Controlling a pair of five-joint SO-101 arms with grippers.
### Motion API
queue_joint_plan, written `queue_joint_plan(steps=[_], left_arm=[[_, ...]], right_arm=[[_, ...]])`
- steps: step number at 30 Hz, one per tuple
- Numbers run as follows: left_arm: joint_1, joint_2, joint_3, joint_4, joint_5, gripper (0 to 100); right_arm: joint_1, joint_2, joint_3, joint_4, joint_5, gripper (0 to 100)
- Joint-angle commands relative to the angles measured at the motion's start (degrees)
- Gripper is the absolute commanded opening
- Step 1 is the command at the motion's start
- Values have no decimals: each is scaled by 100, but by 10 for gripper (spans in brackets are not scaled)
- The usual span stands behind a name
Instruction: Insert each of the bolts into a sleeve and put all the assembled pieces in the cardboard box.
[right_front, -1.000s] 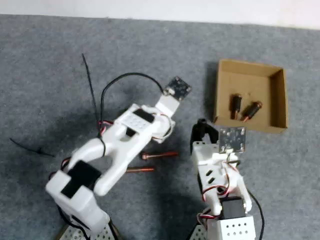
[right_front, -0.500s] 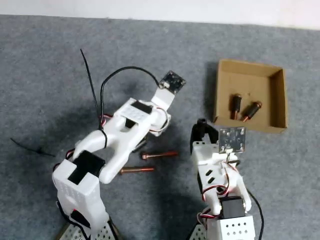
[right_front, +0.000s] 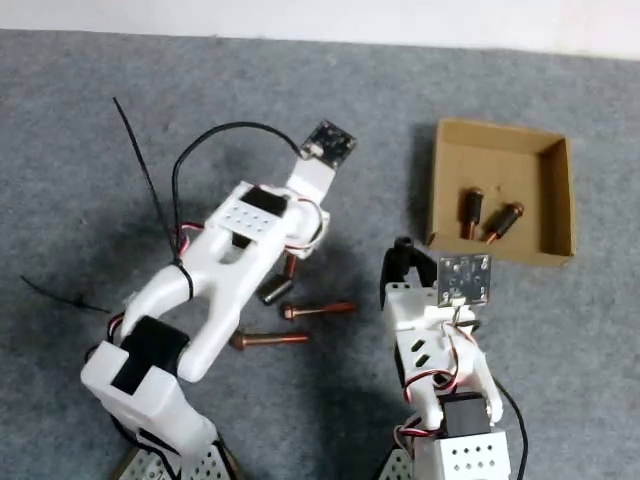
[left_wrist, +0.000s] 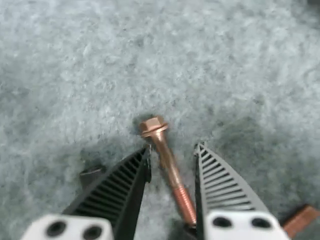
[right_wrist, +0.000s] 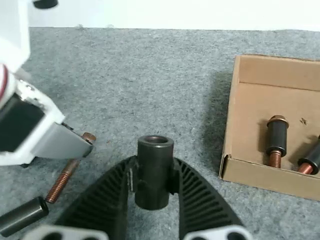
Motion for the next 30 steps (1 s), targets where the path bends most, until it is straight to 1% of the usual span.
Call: queue_joint_plan(steps=[1, 6, 11, 15, 19, 22, 26, 28, 30], left_arm=[[-127, -330, 84, -132, 9, 140], [-84, -330, 462, -536, 18, 140], [-92, -312, 585, -615, 18, 140], [-75, 268, 365, -615, 18, 140], [-119, 936, -286, -475, 26, 140], [-101, 998, -523, -53, 26, 139], [-101, 998, -532, 18, 26, 138], [-101, 998, -532, 26, 26, 98], [-92, 998, -532, 26, 26, 17]], right_arm=[[66, -119, 75, -66, 62, 3], [66, -119, 75, -66, 62, 3], [57, -119, 75, -66, 62, 3], [57, -119, 75, -66, 62, 3], [57, -119, 75, -66, 62, 3], [57, -119, 75, -66, 62, 3], [57, -119, 75, -66, 62, 3], [57, -119, 75, -66, 62, 3], [57, -119, 75, -66, 62, 3]])
